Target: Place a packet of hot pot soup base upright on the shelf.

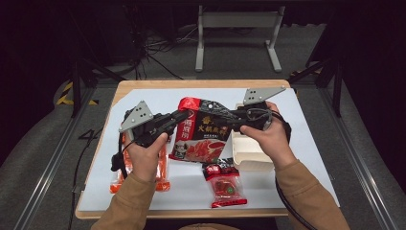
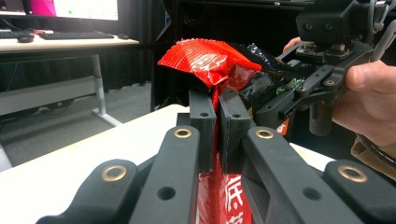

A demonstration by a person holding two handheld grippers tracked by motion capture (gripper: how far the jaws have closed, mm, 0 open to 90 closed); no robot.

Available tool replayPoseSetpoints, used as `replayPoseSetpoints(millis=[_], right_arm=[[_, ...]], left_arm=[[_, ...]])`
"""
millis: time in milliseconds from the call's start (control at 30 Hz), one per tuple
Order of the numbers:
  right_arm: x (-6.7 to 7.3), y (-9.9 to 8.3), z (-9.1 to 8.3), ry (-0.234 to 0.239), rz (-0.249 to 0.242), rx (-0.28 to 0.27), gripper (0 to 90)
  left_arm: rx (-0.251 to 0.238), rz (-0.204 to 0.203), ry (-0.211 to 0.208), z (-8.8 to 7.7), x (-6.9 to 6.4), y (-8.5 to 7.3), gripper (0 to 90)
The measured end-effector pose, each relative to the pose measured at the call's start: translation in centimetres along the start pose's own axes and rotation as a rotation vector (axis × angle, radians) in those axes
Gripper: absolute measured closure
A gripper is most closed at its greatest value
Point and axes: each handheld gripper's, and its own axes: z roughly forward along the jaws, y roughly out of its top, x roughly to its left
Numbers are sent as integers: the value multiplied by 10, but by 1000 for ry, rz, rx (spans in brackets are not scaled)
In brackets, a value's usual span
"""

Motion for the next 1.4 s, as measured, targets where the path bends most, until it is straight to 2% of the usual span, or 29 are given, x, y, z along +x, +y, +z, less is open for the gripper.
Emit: replayPoseSetpoints(millis=[300,467,633,767,933,1067,1400], right_arm=[[1,12,-8,-14,-19,7,781],[1,17,-12,-26,-32,20,783],[1,20,-20,-73,-58,28,784],[-1,22,-25,-98,-68,33,784],[-6,25,-35,-118,-64,24,783],[-11,27,-43,-143,-66,18,783],[-29,34,-67,-255,-105,23,782]], left_arm=[[-3,-20,-18,-1,2,0,825],[22,1,-7,0,2,0,787],[66,-11,-15,-2,6,0,694],[87,-17,-17,-3,11,1,663],[122,-2,-4,-7,15,0,638],[133,-5,2,-9,17,-1,622],[147,-13,41,-15,27,-1,537]])
